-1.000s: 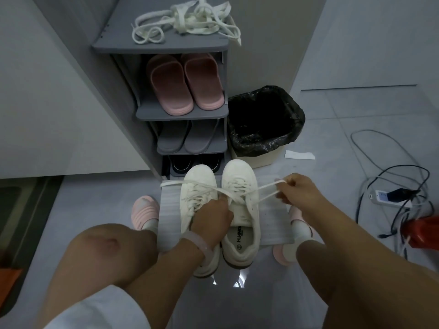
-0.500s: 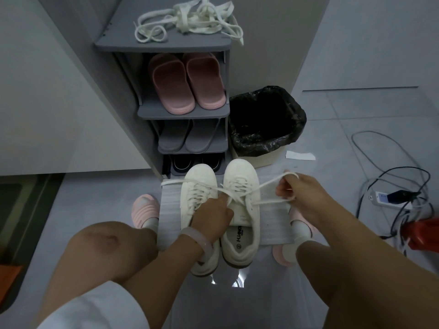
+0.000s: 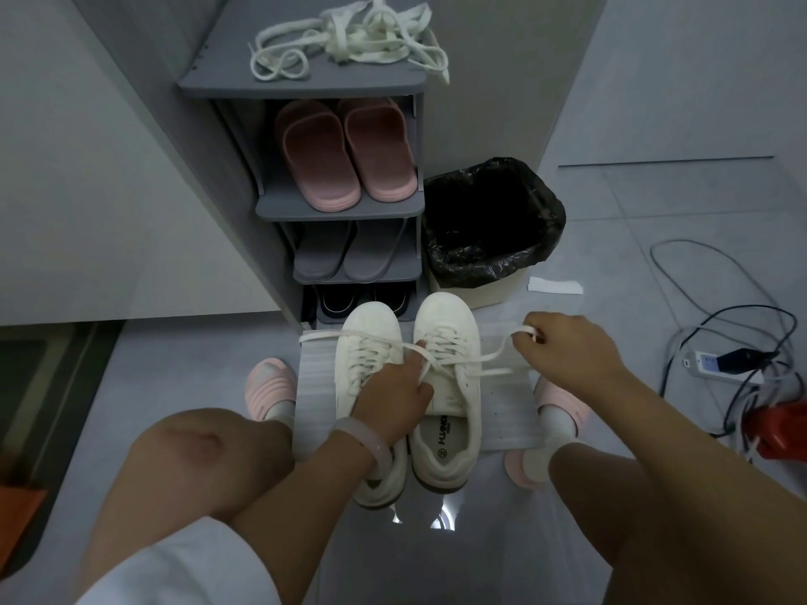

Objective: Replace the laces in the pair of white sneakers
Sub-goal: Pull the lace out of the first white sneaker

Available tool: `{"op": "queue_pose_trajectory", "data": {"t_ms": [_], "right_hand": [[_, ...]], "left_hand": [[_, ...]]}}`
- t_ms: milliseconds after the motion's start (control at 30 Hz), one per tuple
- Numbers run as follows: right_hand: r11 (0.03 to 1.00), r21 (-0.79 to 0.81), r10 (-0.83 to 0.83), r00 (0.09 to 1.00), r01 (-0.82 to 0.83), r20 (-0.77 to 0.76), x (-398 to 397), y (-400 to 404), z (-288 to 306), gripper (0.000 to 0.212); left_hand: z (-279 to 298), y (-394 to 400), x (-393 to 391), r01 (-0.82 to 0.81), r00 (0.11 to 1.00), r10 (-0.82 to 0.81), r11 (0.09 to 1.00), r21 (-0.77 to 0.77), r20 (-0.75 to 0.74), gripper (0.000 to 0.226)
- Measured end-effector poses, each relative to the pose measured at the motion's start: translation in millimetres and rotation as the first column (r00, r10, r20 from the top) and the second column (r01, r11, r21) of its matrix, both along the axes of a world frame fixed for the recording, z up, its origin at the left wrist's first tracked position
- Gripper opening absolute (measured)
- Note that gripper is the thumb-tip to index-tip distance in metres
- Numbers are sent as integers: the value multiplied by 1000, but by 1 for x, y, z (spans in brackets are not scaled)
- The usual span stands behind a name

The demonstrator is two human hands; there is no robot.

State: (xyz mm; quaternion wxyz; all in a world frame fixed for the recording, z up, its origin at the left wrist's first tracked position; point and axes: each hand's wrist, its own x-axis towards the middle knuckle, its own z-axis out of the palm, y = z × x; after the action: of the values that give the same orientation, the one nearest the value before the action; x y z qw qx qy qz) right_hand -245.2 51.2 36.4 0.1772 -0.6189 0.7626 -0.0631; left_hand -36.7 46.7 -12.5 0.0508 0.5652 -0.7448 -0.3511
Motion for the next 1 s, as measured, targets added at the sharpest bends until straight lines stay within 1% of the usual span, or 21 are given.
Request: {"op": "queue_pose_trajectory", "data": {"t_ms": [33, 67, 133, 200, 267, 300, 333, 367, 400, 433, 467, 500, 533, 567, 633, 667, 700, 767, 833, 900, 1000], "right_hand": [[999, -50, -10, 993, 4, -122, -2, 0, 2, 28], [994, -103, -53, 977, 32, -207, -7, -1, 6, 24], [978, -192, -141, 947, 87, -288, -20, -3, 10, 20], [965, -247, -158, 949, 90, -272, -27, -3, 11, 18], [972, -231, -83, 982, 42, -169, -19, -1, 8, 16], [986, -164, 2, 995, -18, -97, -12, 1, 5, 15], [992, -54, 117, 993, -118, -18, -4, 5, 2, 16], [967, 88, 233, 970, -238, 70, 5, 9, -1, 18], [909, 227, 321, 934, -350, 156, 14, 13, -5, 21], [846, 327, 362, 903, -422, 229, 21, 17, -8, 24], [818, 366, 362, 892, -443, 270, 25, 20, -11, 27], [837, 357, 329, 902, -416, 280, 26, 21, -11, 32], [884, 301, 286, 924, -357, 254, 25, 20, -11, 38], [929, 220, 259, 948, -298, 187, 23, 20, -10, 42], [971, 59, 229, 972, -232, 52, 22, 18, -12, 36], [978, 22, 206, 978, -207, 46, 24, 20, -13, 32], [979, 52, 192, 979, -196, 73, 29, 22, -14, 30], [957, 216, 170, 977, -196, 131, 41, 28, -19, 35], [930, 302, 197, 977, -211, 76, 51, 33, -26, 45], [941, 272, 203, 979, -201, 24, 59, 35, -31, 45], [953, 233, 205, 978, -194, -27, 70, 35, -35, 35]], "left_hand": [[0, 0, 1, 7, 1000, -7, 1000, 0, -4, 60], [0, -1, 1, 12, 1000, -12, 1000, 2, -8, 61], [1, -2, 2, 19, 1000, -19, 1000, 12, -14, 60], [2, -1, 1, 34, 999, -34, 999, 18, -6, 59], [4, 0, -1, 52, 999, -52, 999, -4, 13, 55], [5, 1, -2, 58, 998, -57, 998, -21, 15, 50], [7, 2, -3, 54, 999, -53, 998, -40, 7, 43], [9, 1, -3, 36, 999, -37, 997, -65, -17, 34], [10, 1, -4, 10, 999, -15, 995, -95, -50, 26], [11, -1, -4, -5, 997, -5, 991, -134, -78, 21], [11, -3, -3, 1, 996, -18, 984, -179, -88, 20], [11, -6, -3, 23, 996, -42, 975, -221, -83, 21], [10, -9, -3, 38, 996, -59, 968, -248, -74, 22], [10, -11, -3, 41, 995, -61, 966, -256, -73, 23], [10, -15, -4, 34, 994, -58, 969, -247, -89, 22], [10, -17, -5, 34, 994, -58, 970, -240, -92, 21], [10, -18, -5, 39, 994, -62, 972, -231, -90, 20], [11, -21, -6, 54, 994, -72, 980, -191, -86, 20], [12, -23, -7, 76, 994, -86, 985, -152, -64, 22], [12, -25, -8, 107, 993, -112, 983, -148, -25, 22], [9, -24, -11, 155, 988, -146, 964, -214, 58, 19]]}}
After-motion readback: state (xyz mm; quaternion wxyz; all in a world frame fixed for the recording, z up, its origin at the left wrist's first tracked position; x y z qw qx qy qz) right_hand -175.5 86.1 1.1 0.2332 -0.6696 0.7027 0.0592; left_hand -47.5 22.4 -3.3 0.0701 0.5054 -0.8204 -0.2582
